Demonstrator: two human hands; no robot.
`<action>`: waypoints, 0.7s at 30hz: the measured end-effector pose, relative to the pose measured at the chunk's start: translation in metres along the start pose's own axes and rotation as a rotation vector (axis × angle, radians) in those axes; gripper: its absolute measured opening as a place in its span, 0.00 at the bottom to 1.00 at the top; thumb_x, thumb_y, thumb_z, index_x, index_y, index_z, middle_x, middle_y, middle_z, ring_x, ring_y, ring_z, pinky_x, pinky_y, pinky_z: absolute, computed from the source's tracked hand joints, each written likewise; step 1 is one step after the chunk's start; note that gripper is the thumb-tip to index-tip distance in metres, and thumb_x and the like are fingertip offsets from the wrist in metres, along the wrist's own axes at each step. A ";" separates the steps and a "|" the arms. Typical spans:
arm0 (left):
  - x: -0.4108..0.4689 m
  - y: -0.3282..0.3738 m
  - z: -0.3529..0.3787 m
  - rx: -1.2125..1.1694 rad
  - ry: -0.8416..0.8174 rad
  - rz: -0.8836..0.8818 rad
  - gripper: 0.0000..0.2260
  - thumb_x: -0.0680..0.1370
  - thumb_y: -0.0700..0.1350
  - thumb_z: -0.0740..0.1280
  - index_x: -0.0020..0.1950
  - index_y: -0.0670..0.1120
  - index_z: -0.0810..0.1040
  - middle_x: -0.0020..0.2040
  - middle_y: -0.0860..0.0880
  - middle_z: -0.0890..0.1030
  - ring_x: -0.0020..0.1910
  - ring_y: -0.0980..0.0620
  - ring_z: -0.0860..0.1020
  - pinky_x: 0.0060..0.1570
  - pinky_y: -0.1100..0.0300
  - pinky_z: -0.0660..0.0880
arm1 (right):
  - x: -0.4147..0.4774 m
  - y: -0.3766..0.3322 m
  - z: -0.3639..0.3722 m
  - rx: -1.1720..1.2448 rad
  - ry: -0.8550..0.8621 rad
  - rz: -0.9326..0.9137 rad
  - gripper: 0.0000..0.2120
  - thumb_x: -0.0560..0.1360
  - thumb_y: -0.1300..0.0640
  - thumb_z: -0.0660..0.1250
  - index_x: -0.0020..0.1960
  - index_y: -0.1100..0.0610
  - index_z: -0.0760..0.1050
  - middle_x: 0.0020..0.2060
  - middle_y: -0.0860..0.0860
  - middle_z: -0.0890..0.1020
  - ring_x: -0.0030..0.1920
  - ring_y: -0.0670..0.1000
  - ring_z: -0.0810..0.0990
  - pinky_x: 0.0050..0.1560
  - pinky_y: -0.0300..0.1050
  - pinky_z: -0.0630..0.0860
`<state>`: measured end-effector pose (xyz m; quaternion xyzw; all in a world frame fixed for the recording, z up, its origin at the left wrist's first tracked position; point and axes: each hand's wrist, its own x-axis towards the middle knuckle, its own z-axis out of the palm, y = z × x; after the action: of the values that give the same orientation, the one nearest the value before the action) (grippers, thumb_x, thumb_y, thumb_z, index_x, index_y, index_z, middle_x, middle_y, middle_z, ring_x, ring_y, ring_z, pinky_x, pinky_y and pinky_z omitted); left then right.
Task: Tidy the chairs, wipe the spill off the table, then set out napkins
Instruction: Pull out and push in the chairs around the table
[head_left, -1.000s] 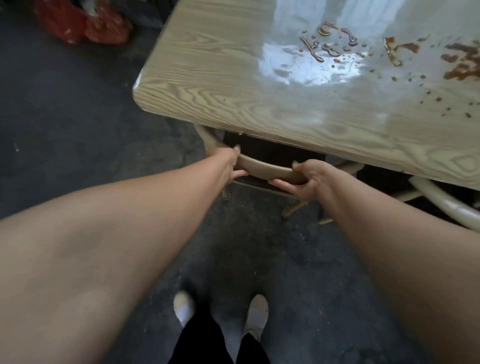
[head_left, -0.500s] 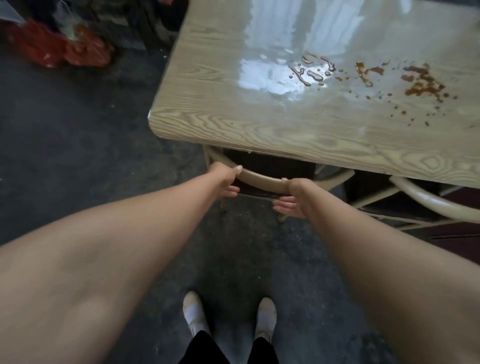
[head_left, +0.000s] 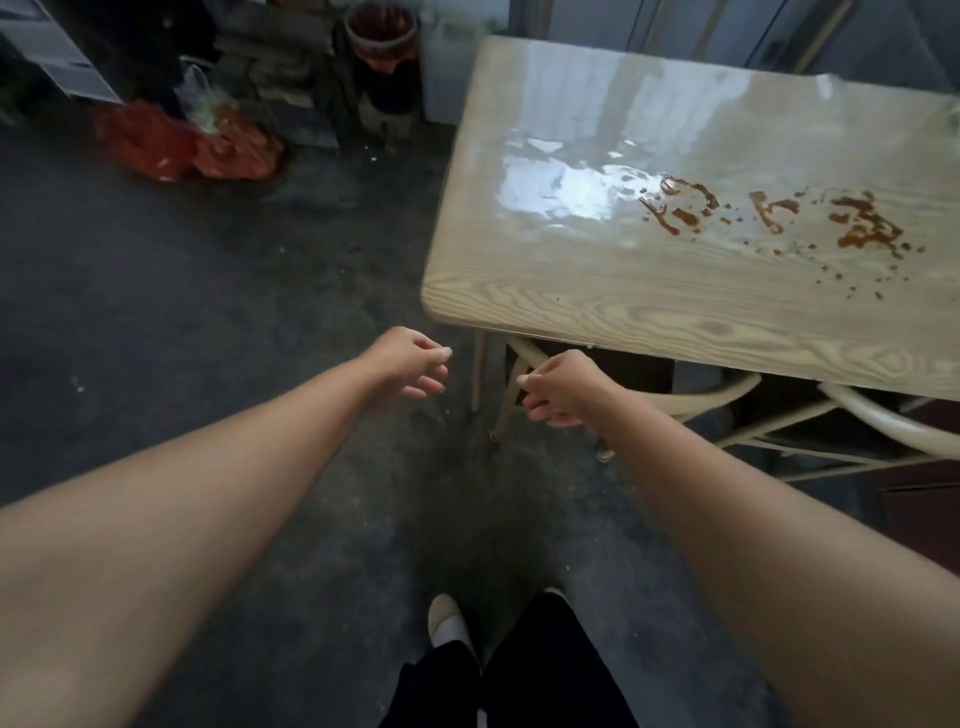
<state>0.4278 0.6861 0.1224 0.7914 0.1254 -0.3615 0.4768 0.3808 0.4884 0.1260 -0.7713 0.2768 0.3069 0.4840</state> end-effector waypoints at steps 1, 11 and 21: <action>0.002 -0.001 -0.011 0.004 0.009 0.000 0.11 0.81 0.45 0.63 0.60 0.40 0.75 0.52 0.41 0.80 0.41 0.47 0.80 0.44 0.56 0.76 | 0.002 -0.005 0.005 -0.014 0.003 -0.009 0.06 0.77 0.58 0.66 0.42 0.57 0.74 0.41 0.57 0.82 0.35 0.51 0.78 0.39 0.44 0.77; 0.057 0.042 -0.093 0.121 -0.036 -0.002 0.12 0.81 0.46 0.63 0.61 0.41 0.75 0.53 0.42 0.81 0.39 0.51 0.80 0.39 0.59 0.75 | 0.073 -0.103 0.027 -0.129 -0.060 -0.058 0.04 0.77 0.59 0.65 0.43 0.57 0.75 0.37 0.54 0.80 0.37 0.53 0.79 0.47 0.50 0.80; 0.138 0.121 -0.179 0.196 0.017 -0.012 0.11 0.81 0.46 0.63 0.59 0.41 0.76 0.51 0.44 0.81 0.43 0.48 0.81 0.38 0.61 0.75 | 0.163 -0.235 0.022 -0.139 -0.144 -0.007 0.12 0.80 0.57 0.62 0.37 0.56 0.71 0.31 0.50 0.78 0.28 0.47 0.77 0.31 0.38 0.66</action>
<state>0.6721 0.7551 0.1586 0.8365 0.0983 -0.3681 0.3939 0.6542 0.5759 0.1331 -0.7798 0.2168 0.3784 0.4492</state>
